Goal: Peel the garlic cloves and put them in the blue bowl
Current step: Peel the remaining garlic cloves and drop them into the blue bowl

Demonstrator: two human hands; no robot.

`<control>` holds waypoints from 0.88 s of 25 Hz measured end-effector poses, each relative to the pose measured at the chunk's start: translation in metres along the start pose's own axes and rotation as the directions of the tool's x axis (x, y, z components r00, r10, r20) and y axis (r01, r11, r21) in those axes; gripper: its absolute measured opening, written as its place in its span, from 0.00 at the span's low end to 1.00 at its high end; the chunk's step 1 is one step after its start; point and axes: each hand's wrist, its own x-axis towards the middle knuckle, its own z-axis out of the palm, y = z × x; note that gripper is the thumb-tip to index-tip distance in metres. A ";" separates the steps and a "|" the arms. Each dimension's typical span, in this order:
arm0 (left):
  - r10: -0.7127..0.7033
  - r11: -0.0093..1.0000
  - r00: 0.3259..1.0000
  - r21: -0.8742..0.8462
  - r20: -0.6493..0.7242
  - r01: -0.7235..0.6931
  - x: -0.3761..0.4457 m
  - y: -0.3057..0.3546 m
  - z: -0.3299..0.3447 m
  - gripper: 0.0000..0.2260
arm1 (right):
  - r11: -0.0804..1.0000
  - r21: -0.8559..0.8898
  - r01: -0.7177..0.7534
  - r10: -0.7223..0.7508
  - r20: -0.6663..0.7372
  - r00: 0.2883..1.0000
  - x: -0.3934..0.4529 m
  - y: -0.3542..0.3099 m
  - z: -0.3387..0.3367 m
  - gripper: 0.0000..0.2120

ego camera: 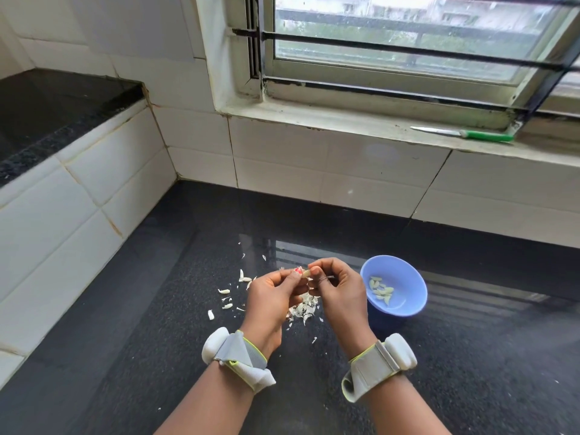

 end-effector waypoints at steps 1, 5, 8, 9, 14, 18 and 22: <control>-0.050 0.997 0.999 -0.062 0.010 0.051 0.001 0.000 0.000 0.06 | 1.000 0.022 -0.016 0.016 -0.006 1.000 0.000 0.002 0.002 0.13; -0.125 0.964 0.991 -0.232 0.047 0.132 0.002 -0.001 0.002 0.07 | 0.999 0.001 -0.039 0.040 -0.035 0.999 -0.002 0.009 0.008 0.16; 0.188 0.964 0.981 0.203 -0.056 -0.173 0.007 -0.004 -0.006 0.06 | 0.999 -0.008 -0.039 0.039 0.011 0.999 -0.004 0.005 0.006 0.10; 0.331 0.862 0.943 0.419 -0.044 -0.284 0.009 -0.004 -0.010 0.05 | 0.998 0.015 -0.055 0.054 0.044 0.998 -0.005 0.003 0.005 0.07; 0.449 0.713 0.893 0.592 0.027 -0.376 0.012 -0.004 -0.011 0.05 | 0.994 -0.096 -0.047 0.056 0.089 0.995 -0.002 0.002 0.002 0.04; 0.201 0.952 0.974 0.255 -0.107 -0.168 0.010 -0.009 0.001 0.10 | 0.991 -0.129 0.036 -0.039 -0.025 0.999 -0.006 0.005 0.008 0.10; 0.033 0.998 0.997 -0.057 -0.066 -0.037 0.007 -0.005 0.004 0.07 | 1.000 -0.014 -0.020 0.019 -0.081 0.997 -0.009 0.008 0.013 0.15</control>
